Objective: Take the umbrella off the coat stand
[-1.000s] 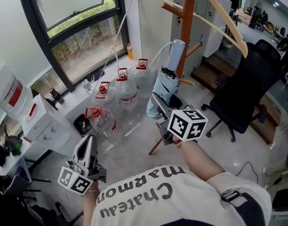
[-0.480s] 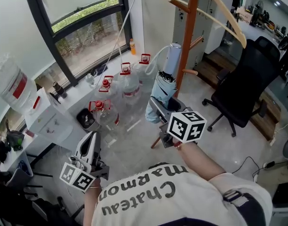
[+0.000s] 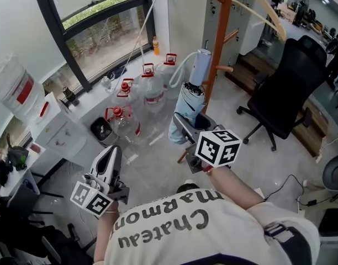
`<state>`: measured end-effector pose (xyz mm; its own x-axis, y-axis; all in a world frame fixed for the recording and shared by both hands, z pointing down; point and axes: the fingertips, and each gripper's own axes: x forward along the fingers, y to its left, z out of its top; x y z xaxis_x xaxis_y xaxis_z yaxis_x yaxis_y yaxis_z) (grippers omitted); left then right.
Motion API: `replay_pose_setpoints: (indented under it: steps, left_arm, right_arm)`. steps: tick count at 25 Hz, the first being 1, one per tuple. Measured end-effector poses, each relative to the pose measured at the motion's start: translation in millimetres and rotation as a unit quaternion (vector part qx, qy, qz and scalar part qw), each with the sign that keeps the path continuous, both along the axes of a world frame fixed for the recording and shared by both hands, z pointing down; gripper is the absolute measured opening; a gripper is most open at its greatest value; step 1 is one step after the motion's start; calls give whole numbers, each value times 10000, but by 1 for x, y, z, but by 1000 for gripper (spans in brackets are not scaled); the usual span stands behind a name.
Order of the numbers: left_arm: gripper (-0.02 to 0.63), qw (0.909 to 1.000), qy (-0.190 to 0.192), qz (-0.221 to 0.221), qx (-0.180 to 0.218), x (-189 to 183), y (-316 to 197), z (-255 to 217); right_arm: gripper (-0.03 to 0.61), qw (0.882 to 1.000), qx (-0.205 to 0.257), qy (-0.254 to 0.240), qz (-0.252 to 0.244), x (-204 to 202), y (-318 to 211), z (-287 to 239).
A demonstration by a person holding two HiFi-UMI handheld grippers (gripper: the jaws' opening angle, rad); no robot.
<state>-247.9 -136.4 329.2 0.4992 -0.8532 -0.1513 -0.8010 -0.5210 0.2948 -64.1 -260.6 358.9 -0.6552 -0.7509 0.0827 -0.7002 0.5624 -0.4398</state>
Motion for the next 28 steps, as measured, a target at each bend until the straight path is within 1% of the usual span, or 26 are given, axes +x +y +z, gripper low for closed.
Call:
replay_pose_setpoints:
  steps: [3, 5, 8, 14, 28]
  left_arm:
    - [23, 10000, -22, -53, -21, -5, 6, 5]
    - [23, 10000, 34, -44, -42, -7, 10, 7]
    - [23, 9999, 128, 52, -75, -5, 18, 10]
    - [23, 9995, 167, 251, -72, 5, 34, 12]
    - [23, 9985, 271, 458, -102, 8, 57, 17]
  right_arm:
    - [272, 10000, 2, 79, 5, -3, 16, 4]
    - [273, 9999, -3, 166, 12, -4, 26, 6]
    - [272, 9998, -30, 219, 15, -3, 42, 10]
    - [273, 9991, -152, 398, 78, 2, 68, 23]
    - [273, 9979, -402, 504, 81, -2, 106, 43]
